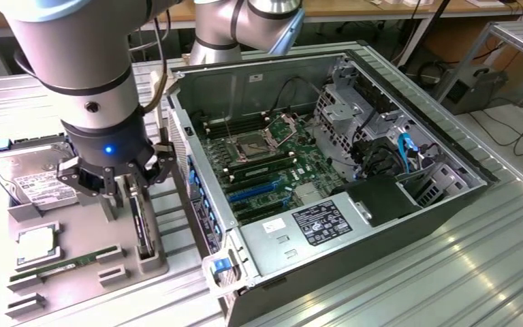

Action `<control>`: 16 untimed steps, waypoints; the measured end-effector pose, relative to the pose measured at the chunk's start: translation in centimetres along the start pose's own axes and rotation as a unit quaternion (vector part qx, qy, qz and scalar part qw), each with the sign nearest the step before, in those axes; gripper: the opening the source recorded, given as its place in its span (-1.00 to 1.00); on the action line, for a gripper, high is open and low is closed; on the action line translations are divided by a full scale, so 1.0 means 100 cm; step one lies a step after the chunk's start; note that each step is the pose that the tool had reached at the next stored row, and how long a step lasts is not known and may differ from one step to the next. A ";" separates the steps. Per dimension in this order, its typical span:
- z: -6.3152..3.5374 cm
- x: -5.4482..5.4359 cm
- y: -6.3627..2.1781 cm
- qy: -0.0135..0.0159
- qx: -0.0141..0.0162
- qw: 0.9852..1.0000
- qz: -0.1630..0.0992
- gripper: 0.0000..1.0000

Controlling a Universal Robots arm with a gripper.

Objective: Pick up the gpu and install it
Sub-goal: 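Pick up the gpu and move the gpu toward the slot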

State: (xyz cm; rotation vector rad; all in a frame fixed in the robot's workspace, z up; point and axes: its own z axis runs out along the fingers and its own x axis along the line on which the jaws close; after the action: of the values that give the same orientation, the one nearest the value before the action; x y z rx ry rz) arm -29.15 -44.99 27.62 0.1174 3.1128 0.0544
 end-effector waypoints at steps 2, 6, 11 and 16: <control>0.0039 0.001 -0.0004 0.000 0.000 1.000 0.000 -0.16; 0.0110 0.002 -0.0009 0.000 0.000 1.000 0.000 -0.16; 0.0199 0.004 -0.0013 0.000 0.000 1.000 0.001 -0.16; 0.0286 0.004 -0.0016 0.000 0.000 1.000 0.001 -0.16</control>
State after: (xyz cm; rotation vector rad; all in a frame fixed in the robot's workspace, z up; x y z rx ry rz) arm -29.47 -45.02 24.74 0.1194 3.1126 0.0546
